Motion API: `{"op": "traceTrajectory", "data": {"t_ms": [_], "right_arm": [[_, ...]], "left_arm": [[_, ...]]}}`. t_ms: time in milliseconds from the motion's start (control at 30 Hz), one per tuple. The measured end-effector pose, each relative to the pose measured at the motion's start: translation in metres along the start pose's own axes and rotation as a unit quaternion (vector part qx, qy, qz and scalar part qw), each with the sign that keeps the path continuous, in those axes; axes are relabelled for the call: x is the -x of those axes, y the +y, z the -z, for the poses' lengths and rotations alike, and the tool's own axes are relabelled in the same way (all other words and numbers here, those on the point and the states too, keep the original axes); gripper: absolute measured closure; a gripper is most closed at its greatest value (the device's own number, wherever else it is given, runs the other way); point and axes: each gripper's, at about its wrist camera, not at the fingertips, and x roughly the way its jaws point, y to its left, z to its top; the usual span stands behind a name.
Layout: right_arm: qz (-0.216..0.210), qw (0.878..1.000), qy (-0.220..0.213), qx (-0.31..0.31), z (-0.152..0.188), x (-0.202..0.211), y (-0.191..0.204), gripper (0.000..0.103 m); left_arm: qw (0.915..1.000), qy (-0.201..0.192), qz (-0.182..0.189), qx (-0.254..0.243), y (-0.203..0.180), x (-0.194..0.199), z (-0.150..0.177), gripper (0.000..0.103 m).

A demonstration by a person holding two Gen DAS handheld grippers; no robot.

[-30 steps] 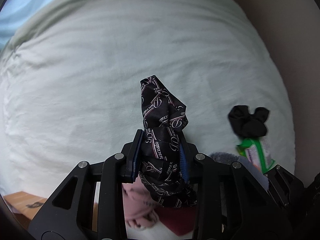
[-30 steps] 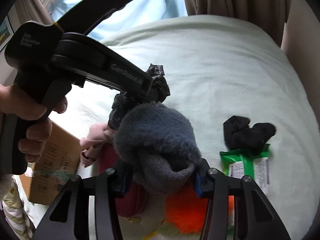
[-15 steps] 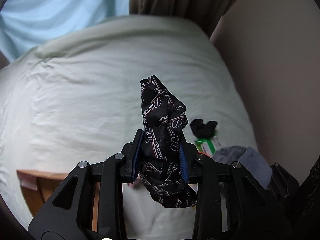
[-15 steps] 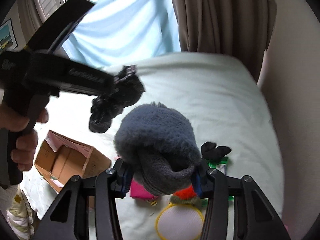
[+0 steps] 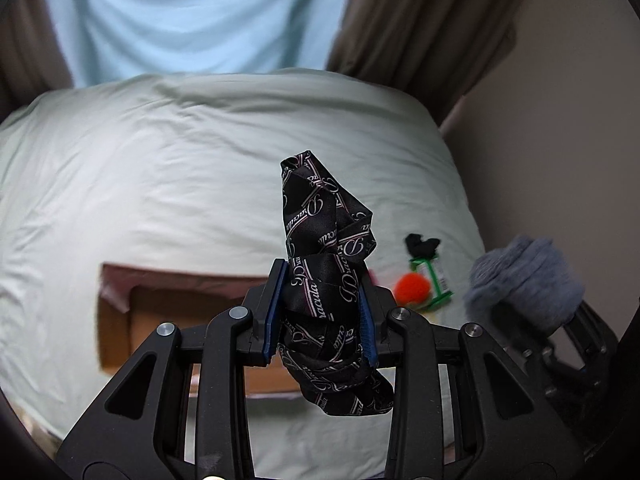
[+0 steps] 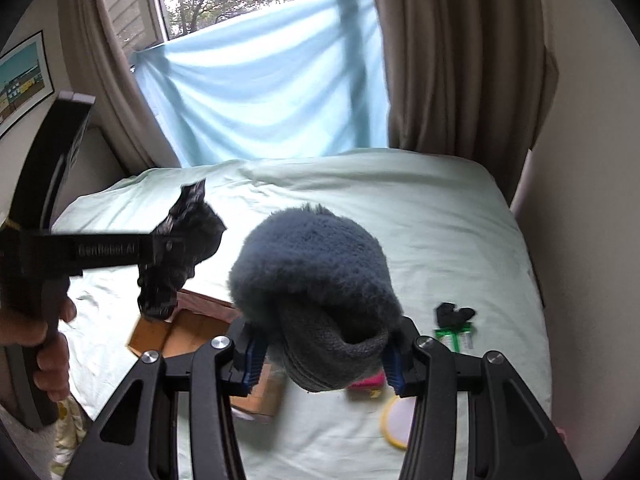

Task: Organize soft objects
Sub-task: 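Carry the scarf and grey sock into the cardboard box and release both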

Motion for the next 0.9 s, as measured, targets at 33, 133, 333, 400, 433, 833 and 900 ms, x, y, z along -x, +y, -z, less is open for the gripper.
{"op": "traceTrajectory", "data": {"t_ms": [33, 133, 333, 400, 433, 833, 900], "right_arm": [[-0.003, 1.0, 0.001, 0.001, 0.0, -0.001, 0.013, 0.059], [-0.015, 1.0, 0.01, -0.008, -0.001, -0.014, 0.05, 0.059], [-0.024, 0.998, 0.044, -0.039, 0.007, -0.054, 0.108, 0.059], [-0.025, 0.997, 0.06, -0.048, 0.012, -0.072, 0.124, 0.059], [-0.026, 0.996, 0.068, -0.052, 0.017, -0.077, 0.131, 0.059], [-0.026, 0.974, 0.196, -0.108, 0.045, -0.195, 0.158, 0.059], [-0.024, 0.968, 0.221, -0.12, 0.051, -0.217, 0.154, 0.059]], "left_arm": [[1.0, -0.001, -0.002, 0.008, 0.016, 0.009, 0.004, 0.074], [0.9996, -0.002, -0.013, 0.023, 0.059, 0.023, 0.016, 0.074], [0.9985, 0.017, -0.03, 0.043, 0.152, 0.029, 0.031, 0.074], [0.9981, 0.027, -0.035, 0.043, 0.179, 0.025, 0.037, 0.074], [0.9978, 0.034, -0.038, 0.043, 0.192, 0.021, 0.04, 0.074], [0.9916, 0.119, -0.045, 0.025, 0.25, -0.077, 0.061, 0.074], [0.9902, 0.131, -0.045, 0.019, 0.246, -0.095, 0.063, 0.074]]}}
